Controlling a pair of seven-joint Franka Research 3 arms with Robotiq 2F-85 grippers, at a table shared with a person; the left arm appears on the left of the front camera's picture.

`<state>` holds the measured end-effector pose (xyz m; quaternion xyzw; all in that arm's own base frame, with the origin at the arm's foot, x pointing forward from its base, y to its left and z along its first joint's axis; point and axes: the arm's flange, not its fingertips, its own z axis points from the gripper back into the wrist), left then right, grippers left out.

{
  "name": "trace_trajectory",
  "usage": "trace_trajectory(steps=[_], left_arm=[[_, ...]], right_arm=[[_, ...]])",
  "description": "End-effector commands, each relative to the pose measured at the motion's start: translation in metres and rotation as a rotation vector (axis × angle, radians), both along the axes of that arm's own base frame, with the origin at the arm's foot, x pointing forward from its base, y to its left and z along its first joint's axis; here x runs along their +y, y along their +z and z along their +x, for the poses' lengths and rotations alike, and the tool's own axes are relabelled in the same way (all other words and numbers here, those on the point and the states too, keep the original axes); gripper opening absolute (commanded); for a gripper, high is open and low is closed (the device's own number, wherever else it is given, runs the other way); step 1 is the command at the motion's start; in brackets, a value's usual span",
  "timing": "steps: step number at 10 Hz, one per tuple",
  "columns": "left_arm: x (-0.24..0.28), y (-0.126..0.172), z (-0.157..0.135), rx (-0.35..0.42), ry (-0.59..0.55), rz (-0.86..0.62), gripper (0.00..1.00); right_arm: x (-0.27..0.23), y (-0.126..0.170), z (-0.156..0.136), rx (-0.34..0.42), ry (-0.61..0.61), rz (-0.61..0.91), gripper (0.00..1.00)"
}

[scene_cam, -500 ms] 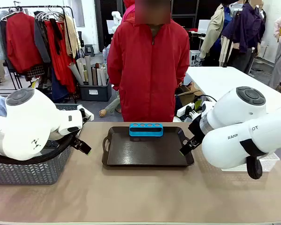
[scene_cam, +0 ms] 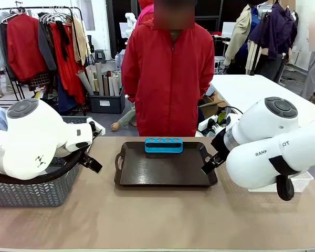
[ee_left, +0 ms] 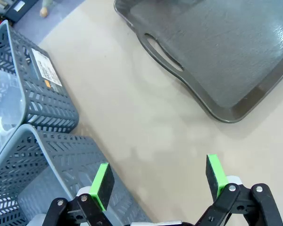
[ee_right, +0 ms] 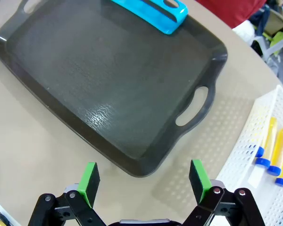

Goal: Prepare the laboratory tools.
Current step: Pick up one Small flask and place it on the Handle tray.

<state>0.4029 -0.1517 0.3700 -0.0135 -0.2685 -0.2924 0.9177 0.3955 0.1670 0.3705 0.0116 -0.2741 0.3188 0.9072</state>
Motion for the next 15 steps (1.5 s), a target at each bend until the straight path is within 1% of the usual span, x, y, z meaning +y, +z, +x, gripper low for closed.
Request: trace_trajectory(steps=[1, 13, 15], left_arm=[[0.0001, 0.0001, 0.0000, 0.000, 0.000, 0.000, 1.00], [-0.0001, 0.0000, 0.0000, 0.000, 0.000, 0.000, 1.00], [-0.0077, 0.0000, -0.0036, -0.013, -0.088, 0.001, 1.00]], right_arm=[[-0.0001, 0.0001, 0.0000, 0.000, 0.000, 0.001, 1.00], [0.0000, 0.0000, 0.0000, 0.000, 0.000, 0.000, 1.00], [-0.0016, 0.0058, -0.0047, -0.005, 0.004, -0.080, 1.00]])
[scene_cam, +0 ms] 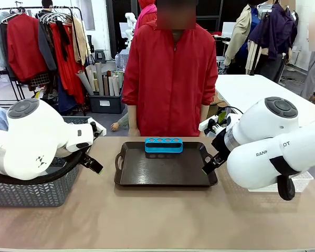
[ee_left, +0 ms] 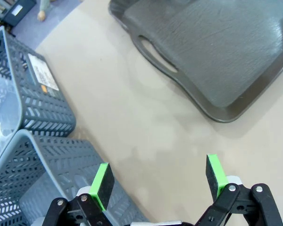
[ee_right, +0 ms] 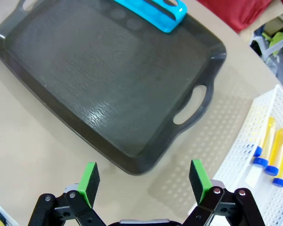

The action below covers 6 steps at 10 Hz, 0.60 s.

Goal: Prepare the laboratory tools.
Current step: Pick up one Small flask and place it on the Handle tray.

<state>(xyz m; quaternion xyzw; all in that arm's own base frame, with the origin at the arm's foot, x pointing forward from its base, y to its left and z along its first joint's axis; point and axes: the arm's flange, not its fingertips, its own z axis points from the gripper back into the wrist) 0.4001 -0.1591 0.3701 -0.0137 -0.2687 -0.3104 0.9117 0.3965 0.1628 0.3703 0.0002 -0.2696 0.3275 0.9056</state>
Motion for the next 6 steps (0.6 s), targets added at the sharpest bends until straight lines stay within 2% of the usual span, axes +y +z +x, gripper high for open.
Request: trace_trajectory(steps=[1, 4, 6], left_arm=[[-0.005, -0.001, -0.003, -0.026, -0.078, -0.018, 1.00], [0.002, 0.016, -0.016, -0.093, -0.173, -0.036, 1.00], [0.006, 0.023, -0.022, -0.073, -0.178, -0.023, 1.00]], right_arm=[[0.005, 0.011, -0.009, -0.003, -0.019, -0.090, 1.00], [0.014, 0.021, -0.021, -0.006, -0.036, -0.214, 1.00], [0.018, 0.021, -0.025, 0.027, -0.032, -0.189, 1.00]])
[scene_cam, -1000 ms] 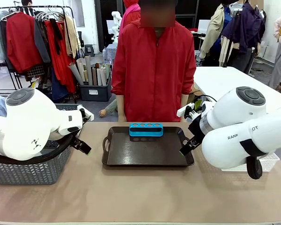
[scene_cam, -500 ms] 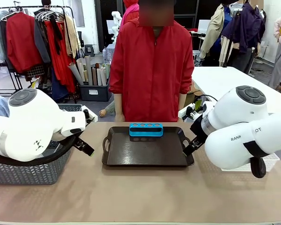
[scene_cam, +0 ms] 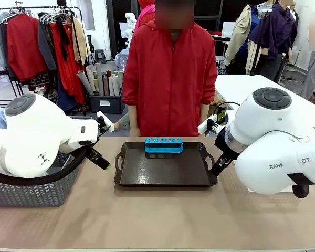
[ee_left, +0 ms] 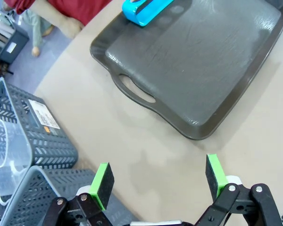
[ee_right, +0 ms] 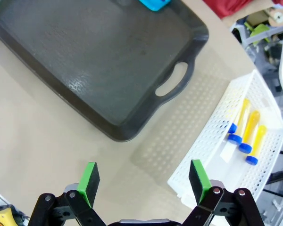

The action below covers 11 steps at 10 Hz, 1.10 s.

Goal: Prepare the laboratory tools.
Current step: Pick up one Small flask and place it on the Handle tray.

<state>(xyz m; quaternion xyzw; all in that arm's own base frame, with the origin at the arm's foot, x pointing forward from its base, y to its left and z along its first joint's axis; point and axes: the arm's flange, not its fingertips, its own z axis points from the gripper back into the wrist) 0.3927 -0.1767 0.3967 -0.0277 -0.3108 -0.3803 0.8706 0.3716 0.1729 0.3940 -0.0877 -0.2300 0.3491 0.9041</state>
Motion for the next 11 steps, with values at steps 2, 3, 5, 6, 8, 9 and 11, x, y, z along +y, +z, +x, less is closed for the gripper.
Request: trace_trajectory(steps=[2, 3, 5, 6, 8, 9, 11], left_arm=[[-0.0037, -0.0056, 0.0000, 0.004, 0.010, 0.002, 1.00], [-0.0037, -0.0056, 0.0000, 0.004, 0.010, 0.002, 1.00], [-0.0037, -0.0056, 0.0000, 0.004, 0.010, 0.002, 1.00], [-0.0037, -0.0056, 0.0000, 0.004, 0.010, 0.002, 1.00], [-0.0030, -0.0079, -0.0003, 0.013, -0.005, 0.010, 1.00], [-0.0032, -0.0022, -0.0041, 0.001, -0.048, 0.008, 1.00], [0.0001, -0.0012, -0.0063, -0.011, -0.136, -0.032, 1.00]], right_arm=[[-0.0063, -0.0010, 0.0051, -0.009, 0.002, 0.008, 1.00], [-0.0063, -0.0010, 0.0051, -0.009, 0.002, 0.008, 1.00], [-0.0063, -0.0010, 0.0051, -0.009, 0.002, 0.008, 1.00], [-0.0063, -0.0010, 0.0051, -0.009, 0.002, 0.008, 1.00], [-0.0063, -0.0004, 0.0028, 0.006, -0.013, 0.007, 1.00], [-0.0004, 0.0013, 0.0031, 0.042, 0.042, 0.047, 1.00], [0.0036, 0.0048, 0.0084, 0.077, 0.084, 0.120, 1.00]])
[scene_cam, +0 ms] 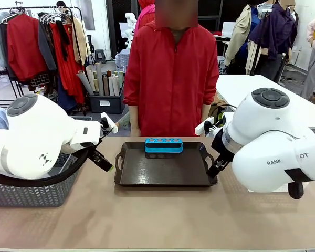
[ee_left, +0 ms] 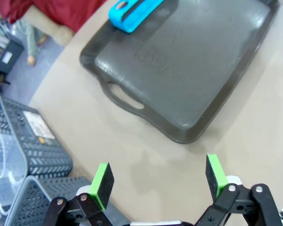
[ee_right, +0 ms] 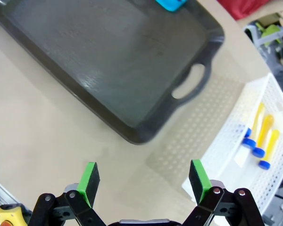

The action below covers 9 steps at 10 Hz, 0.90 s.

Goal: Prepare the laboratory tools.
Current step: Pick up one Small flask and place it on the Handle tray.

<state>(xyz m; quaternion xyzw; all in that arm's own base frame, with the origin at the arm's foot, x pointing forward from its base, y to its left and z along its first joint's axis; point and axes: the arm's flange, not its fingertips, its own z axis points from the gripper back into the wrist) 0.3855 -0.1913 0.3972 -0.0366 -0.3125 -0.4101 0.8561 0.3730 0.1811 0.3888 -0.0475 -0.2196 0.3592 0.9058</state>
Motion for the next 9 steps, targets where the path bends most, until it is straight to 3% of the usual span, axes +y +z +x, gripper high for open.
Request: trace_trajectory(steps=[1, 5, 7, 9], left_arm=[[0.017, 0.002, -0.004, -0.004, -0.096, -0.041, 1.00], [0.032, 0.022, -0.044, -0.113, -0.267, -0.034, 1.00], [0.051, 0.032, -0.071, -0.158, -0.323, -0.043, 1.00], [0.068, 0.034, -0.080, -0.177, -0.397, -0.109, 1.00]], right_arm=[[-0.002, 0.016, 0.006, 0.037, 0.073, 0.107, 1.00], [-0.001, 0.074, 0.001, 0.004, 0.158, 0.283, 1.00], [-0.012, 0.115, 0.003, -0.024, 0.193, 0.287, 1.00], [-0.029, 0.135, 0.015, -0.007, 0.189, 0.310, 1.00]])
